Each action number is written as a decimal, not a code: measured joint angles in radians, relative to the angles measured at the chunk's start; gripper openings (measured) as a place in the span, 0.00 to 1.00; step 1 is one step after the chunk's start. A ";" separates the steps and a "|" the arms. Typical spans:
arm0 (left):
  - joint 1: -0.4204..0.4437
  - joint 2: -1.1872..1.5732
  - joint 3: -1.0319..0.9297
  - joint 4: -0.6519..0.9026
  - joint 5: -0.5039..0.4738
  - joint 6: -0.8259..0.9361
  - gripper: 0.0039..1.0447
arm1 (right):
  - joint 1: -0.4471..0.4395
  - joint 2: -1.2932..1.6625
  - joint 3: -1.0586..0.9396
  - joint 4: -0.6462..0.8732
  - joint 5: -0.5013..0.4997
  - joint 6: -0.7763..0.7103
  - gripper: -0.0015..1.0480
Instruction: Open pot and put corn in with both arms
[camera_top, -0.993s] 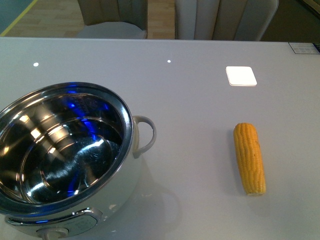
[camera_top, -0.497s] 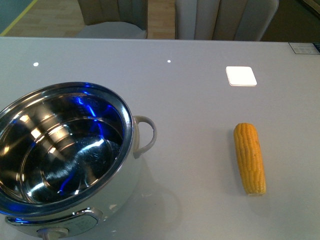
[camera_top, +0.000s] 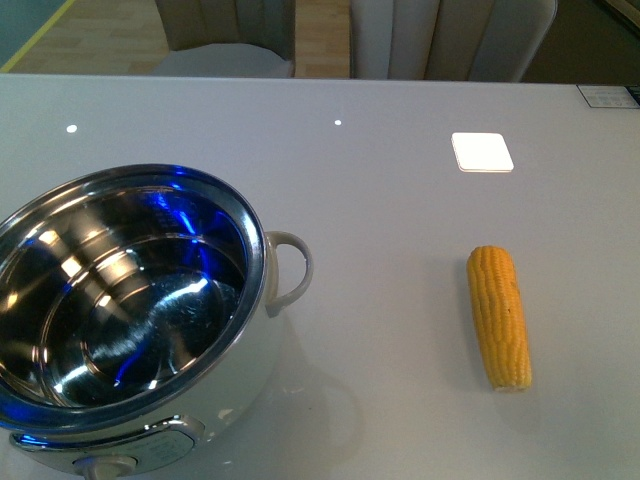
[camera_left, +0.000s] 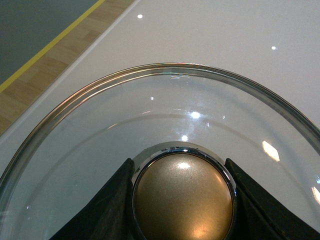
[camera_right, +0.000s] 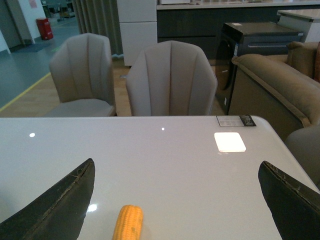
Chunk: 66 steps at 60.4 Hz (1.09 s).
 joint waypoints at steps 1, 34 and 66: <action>0.000 0.003 0.002 0.000 0.000 0.000 0.43 | 0.000 0.000 0.000 0.000 0.000 0.000 0.92; 0.006 0.067 0.030 0.010 0.015 0.014 0.50 | 0.000 0.000 0.000 0.000 0.000 0.000 0.92; 0.021 -0.500 -0.189 -0.093 0.085 -0.127 0.94 | 0.000 0.000 0.000 0.000 0.000 0.000 0.92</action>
